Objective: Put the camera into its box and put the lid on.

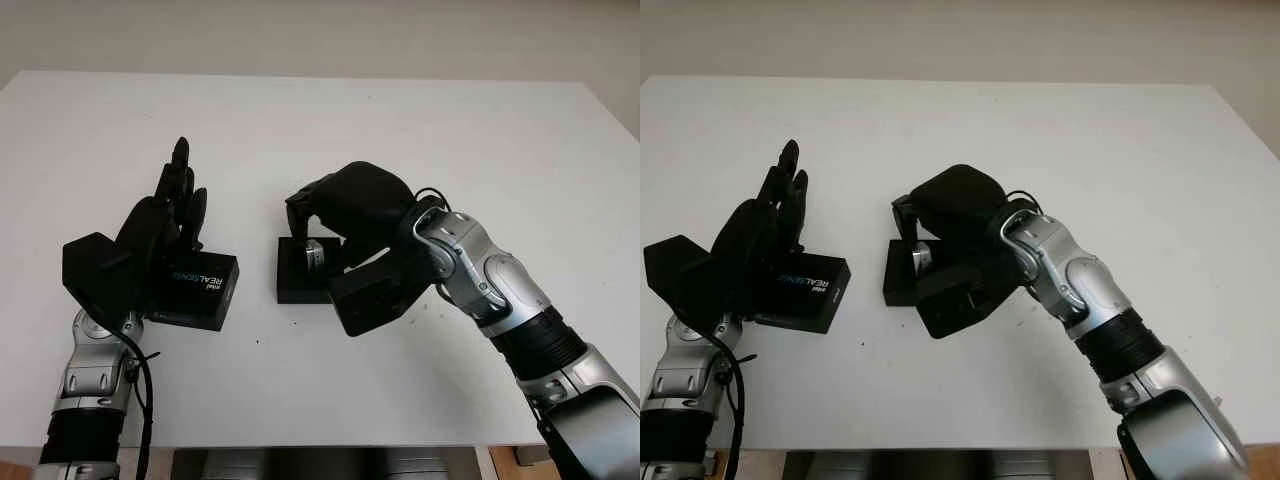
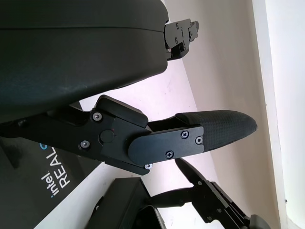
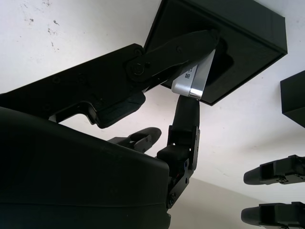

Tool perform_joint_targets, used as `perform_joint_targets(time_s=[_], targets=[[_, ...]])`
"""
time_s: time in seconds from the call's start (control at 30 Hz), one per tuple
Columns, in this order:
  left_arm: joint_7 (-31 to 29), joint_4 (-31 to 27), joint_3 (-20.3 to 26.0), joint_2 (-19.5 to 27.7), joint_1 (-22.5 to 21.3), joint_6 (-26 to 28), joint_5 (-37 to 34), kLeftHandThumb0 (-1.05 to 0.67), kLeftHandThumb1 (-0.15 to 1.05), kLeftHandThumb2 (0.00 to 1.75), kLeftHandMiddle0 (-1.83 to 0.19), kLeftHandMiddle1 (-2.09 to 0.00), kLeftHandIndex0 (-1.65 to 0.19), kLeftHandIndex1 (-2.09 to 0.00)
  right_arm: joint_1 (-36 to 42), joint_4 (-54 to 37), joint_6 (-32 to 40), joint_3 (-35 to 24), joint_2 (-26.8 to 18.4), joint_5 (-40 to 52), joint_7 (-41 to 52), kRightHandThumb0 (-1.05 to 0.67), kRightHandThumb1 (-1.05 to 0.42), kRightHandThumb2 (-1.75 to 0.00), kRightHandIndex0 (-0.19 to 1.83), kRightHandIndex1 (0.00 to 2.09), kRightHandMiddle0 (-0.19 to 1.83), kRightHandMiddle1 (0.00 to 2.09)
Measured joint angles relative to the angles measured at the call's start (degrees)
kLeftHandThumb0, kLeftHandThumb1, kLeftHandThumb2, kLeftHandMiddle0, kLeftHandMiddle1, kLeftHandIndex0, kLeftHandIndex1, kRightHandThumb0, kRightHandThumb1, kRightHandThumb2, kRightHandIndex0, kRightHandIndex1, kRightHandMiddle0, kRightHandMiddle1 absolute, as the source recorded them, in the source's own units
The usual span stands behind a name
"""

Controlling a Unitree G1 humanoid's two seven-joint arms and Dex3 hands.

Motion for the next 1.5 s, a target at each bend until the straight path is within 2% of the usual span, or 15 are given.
perform_joint_targets(time_s=[0.3,0.6,0.73,0.83,1.03,1.5], targets=[[0.01,0.00,0.00,0.00,0.00,-0.02,0.06,-0.86,1.05,0.61,0.19,0.00,0.19,0.00,0.59,1.68,-3.67,0.07,-0.04,0.26,-5.63,-0.49,-0.91,-0.05,0.64,0.18,0.57,1.30],[-0.17,0.00,0.00,0.00,0.00,-0.03,0.04,-0.85,1.05,0.61,0.19,0.00,0.19,0.00,0.94,1.98,-4.97,-0.39,-0.15,2.22,-7.99,-0.47,-0.92,-0.05,0.59,0.25,0.55,1.25],[-0.18,0.01,0.01,0.00,0.00,-0.03,-0.02,-0.84,1.05,0.61,0.19,0.00,0.19,0.00,1.03,1.95,-4.34,-1.77,-0.11,3.86,-8.18,-0.46,-0.92,-0.05,0.33,0.67,0.54,1.24],[-0.23,0.02,0.01,0.01,0.00,-0.06,-0.03,-0.84,1.05,0.61,0.19,0.00,0.19,0.00,1.39,1.97,-4.14,-2.91,0.12,5.00,-10.72,-0.46,-0.92,-0.05,0.28,0.78,0.56,1.27],[0.02,0.02,0.05,0.03,0.00,-0.04,0.08,-0.87,1.05,0.60,0.19,0.00,0.19,0.00,1.70,2.80,-4.13,-4.64,0.50,5.81,-15.51,-0.46,-0.92,-0.05,0.28,0.81,0.58,1.30],[0.18,0.01,0.12,0.67,-0.01,0.44,0.75,-0.89,1.05,0.59,0.19,0.00,0.19,0.00,2.83,3.98,-2.71,-6.59,1.68,9.68,-16.29,-0.45,-0.92,-0.05,0.26,0.80,0.54,1.37]])
